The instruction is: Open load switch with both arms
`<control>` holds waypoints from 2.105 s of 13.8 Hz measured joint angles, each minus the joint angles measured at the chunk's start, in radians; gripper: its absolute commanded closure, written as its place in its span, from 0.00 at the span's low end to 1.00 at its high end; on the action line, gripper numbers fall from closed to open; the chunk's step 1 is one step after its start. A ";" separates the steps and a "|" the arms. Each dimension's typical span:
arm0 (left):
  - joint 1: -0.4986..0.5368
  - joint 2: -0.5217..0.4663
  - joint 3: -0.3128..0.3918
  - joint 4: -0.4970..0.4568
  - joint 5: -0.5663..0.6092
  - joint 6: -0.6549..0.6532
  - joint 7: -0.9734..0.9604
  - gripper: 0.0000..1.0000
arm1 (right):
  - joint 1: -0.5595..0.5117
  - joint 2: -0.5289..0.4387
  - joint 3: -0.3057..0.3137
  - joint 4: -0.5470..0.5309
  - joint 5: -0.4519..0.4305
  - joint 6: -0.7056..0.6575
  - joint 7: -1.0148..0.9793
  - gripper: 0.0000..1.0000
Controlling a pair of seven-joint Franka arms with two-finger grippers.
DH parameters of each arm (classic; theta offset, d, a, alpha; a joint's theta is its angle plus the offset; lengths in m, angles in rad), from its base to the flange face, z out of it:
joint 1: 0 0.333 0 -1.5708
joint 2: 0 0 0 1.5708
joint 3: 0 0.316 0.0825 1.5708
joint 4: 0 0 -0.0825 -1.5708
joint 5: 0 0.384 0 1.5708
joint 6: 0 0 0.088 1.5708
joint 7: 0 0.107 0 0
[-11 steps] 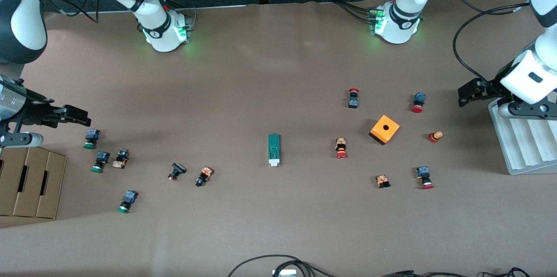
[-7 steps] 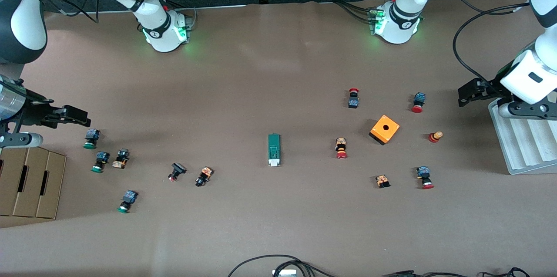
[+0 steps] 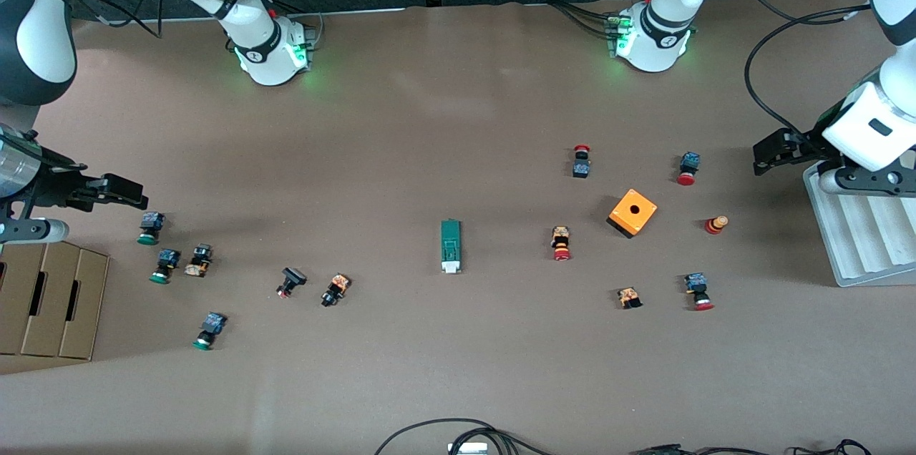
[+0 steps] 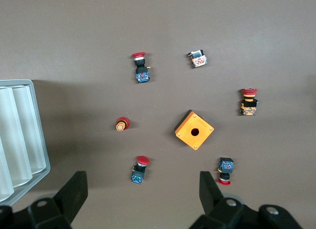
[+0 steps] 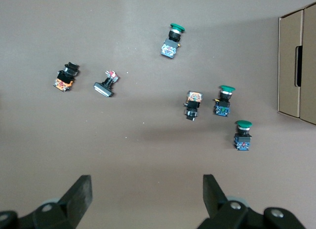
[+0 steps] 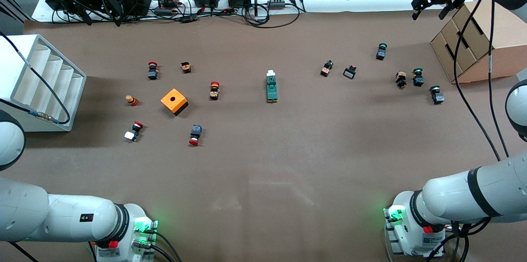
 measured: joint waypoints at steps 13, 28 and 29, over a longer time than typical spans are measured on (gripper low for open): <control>-0.041 0.057 -0.390 -0.002 -0.012 0.139 -0.626 0.00 | 0.026 0.051 0.008 0.001 0.014 0.006 -0.040 0.00; -0.433 0.371 -0.457 -0.105 0.693 0.626 -1.590 0.00 | 0.067 0.090 0.011 0.046 -0.014 0.040 -0.066 0.00; -0.439 0.401 -0.457 -0.117 0.760 0.663 -1.600 0.00 | 0.067 0.092 0.011 0.048 -0.014 0.040 -0.069 0.00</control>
